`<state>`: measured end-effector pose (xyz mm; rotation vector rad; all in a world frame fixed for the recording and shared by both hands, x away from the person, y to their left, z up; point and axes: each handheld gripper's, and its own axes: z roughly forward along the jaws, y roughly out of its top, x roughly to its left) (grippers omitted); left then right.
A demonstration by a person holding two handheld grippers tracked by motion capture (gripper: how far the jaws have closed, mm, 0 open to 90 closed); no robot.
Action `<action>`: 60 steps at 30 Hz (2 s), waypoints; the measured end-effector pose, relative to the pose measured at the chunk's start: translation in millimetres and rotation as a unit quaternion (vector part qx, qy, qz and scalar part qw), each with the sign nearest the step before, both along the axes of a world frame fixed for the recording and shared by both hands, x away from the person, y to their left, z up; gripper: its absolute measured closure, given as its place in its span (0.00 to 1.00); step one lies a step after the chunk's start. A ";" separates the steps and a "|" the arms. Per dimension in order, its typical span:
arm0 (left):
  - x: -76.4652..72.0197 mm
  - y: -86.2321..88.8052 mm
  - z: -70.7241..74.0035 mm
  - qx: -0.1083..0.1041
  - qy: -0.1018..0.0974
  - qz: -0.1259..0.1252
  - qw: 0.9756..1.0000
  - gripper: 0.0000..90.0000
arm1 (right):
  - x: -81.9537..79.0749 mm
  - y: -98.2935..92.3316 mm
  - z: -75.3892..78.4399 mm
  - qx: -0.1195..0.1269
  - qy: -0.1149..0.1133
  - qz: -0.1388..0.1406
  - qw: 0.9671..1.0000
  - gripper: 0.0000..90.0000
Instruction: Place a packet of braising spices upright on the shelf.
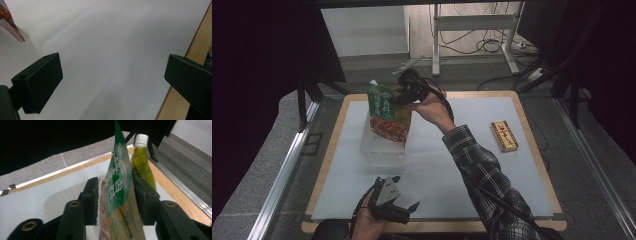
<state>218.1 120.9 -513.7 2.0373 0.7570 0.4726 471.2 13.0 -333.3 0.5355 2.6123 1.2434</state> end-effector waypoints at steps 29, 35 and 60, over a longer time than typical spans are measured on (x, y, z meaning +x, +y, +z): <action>0.9 -0.9 -1.2 0.006 0.002 0.000 1.000 0.01 | -13.2 -63.1 -14.3 0.013 -0.026 -0.055 0.998 0.26; 1.1 -1.3 -1.6 0.008 0.001 0.000 1.000 0.01 | -15.7 -78.6 -22.6 0.016 -0.029 -0.073 0.997 0.20; 1.6 -3.0 -2.8 0.009 0.002 0.000 1.000 0.01 | -28.1 -123.2 -52.5 0.005 -0.031 -0.058 0.998 0.00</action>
